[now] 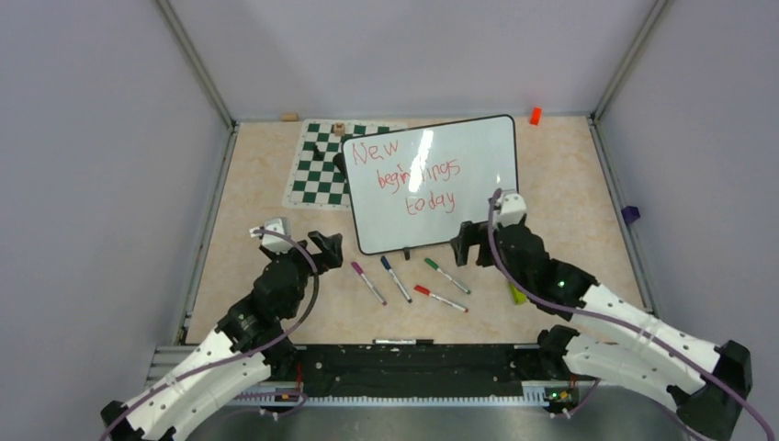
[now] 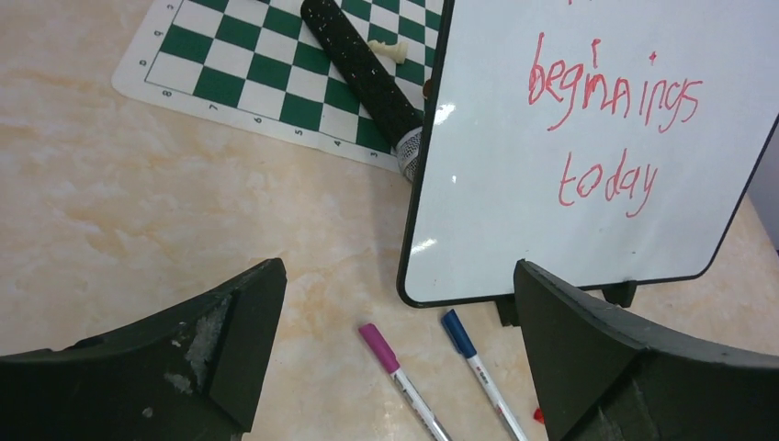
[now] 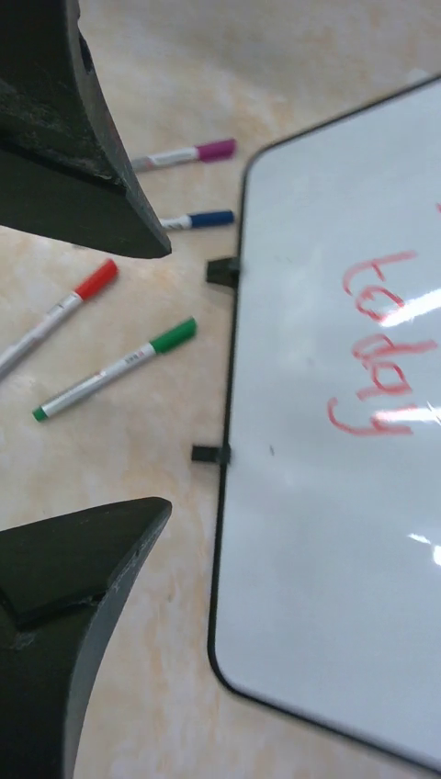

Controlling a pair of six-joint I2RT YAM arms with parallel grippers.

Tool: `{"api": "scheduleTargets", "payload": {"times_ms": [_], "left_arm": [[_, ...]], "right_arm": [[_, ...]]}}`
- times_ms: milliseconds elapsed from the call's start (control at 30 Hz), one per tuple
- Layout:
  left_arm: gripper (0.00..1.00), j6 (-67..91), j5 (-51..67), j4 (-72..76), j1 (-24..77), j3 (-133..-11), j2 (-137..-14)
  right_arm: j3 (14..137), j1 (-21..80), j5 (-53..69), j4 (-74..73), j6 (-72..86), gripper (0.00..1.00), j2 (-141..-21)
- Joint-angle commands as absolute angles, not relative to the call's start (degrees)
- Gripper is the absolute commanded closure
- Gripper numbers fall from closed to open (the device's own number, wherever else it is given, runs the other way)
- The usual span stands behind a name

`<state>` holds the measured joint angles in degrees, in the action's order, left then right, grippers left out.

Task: Write a sentence on the whiteboard
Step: Reset both arms

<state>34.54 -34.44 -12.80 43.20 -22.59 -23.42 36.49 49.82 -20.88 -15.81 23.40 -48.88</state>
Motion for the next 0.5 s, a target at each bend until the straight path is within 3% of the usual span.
{"api": "scheduleTargets", "payload": {"times_ms": [0,100,267,367,467], "left_arm": [[0.01,22.6,-36.7,-1.1,43.1,-19.3,-23.6],[0.01,17.4,-40.8,5.5,43.1,-16.4,-23.7],[0.01,4.7,-47.9,23.4,42.5,-8.6,-26.5],[0.01,0.5,-45.8,34.6,37.6,-4.2,-29.6],[0.01,3.0,-39.4,35.9,27.9,-4.6,-33.3]], "right_arm": [[34.9,44.4,-35.5,-16.2,21.8,0.04,-43.3],[32.6,39.6,-42.0,-14.8,21.7,0.04,-42.0],[22.6,37.6,-46.2,5.8,7.8,0.04,-39.7],[17.5,32.9,-43.0,14.4,4.7,0.03,-40.9],[13.6,24.8,-33.3,20.5,5.8,0.03,-42.5]]}}
